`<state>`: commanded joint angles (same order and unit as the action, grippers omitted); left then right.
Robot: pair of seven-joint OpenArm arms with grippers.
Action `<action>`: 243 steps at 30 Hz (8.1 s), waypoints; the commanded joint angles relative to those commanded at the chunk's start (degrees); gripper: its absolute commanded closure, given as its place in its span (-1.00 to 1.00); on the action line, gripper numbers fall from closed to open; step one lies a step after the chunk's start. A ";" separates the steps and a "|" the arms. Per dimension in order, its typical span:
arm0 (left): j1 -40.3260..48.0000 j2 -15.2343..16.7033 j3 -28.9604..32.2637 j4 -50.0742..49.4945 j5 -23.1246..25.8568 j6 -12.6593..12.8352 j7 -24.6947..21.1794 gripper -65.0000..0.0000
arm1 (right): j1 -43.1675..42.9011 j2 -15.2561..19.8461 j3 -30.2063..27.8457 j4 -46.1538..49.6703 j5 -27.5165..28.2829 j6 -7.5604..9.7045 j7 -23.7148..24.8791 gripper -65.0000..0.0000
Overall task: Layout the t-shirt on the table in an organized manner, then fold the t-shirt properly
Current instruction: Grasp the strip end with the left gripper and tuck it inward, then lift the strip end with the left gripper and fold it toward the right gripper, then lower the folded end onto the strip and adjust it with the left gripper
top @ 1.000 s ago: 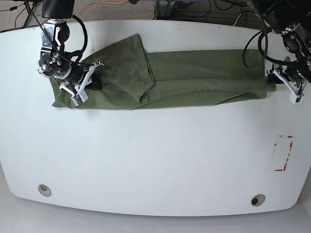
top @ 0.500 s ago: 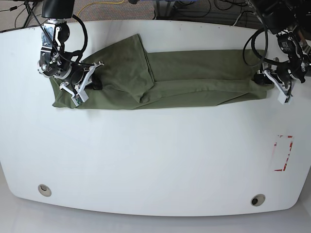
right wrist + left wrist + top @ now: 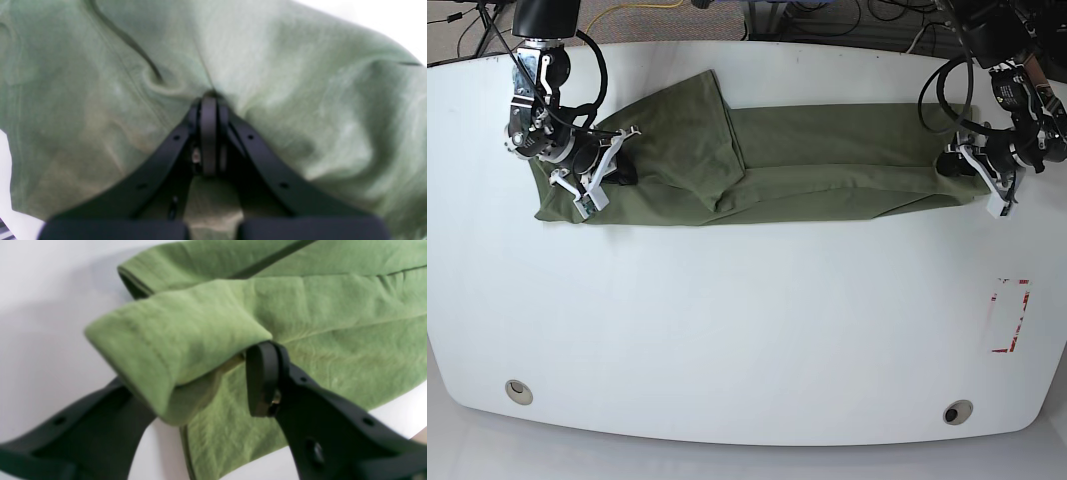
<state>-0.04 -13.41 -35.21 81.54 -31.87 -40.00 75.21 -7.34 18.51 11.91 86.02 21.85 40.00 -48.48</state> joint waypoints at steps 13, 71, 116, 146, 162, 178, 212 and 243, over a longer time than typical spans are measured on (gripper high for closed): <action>0.88 -0.35 0.00 4.31 0.00 0.00 -3.43 1.00 | 0.00 -0.09 0.00 -0.18 0.00 0.00 0.00 1.00; -3.60 20.13 29.80 21.19 0.09 0.00 0.18 0.99 | 0.00 -2.02 0.09 -0.18 -0.53 0.00 -0.18 1.00; -6.77 14.33 30.24 23.03 -9.41 0.00 4.79 0.26 | 0.09 -2.02 -0.09 -0.09 -0.35 0.00 -0.18 1.00; -1.23 6.59 29.98 20.04 -12.66 0.00 2.02 0.26 | 0.09 -2.99 -0.09 -0.18 -0.44 0.00 -0.18 1.00; -2.99 4.66 32.26 7.21 -13.01 0.00 -4.66 0.26 | 0.00 -3.08 -0.09 -0.18 -0.44 0.00 -0.18 1.00; -5.45 4.84 51.25 13.36 -13.10 0.00 -1.41 0.26 | -0.09 -3.08 -0.09 -0.18 -0.44 0.00 -0.18 1.00; -5.98 4.13 30.07 9.76 -12.66 0.00 -0.18 0.26 | 0.00 -3.08 -0.09 -0.18 -0.44 0.00 -0.18 1.00; -9.76 8.00 50.29 0.70 -16.26 0.00 -0.62 0.26 | 0.00 -3.08 -0.09 -0.18 -0.44 0.00 -0.18 1.00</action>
<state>-9.80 -5.41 15.08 82.24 -48.13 -40.00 74.59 -7.34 15.43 11.82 85.85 21.41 40.00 -48.66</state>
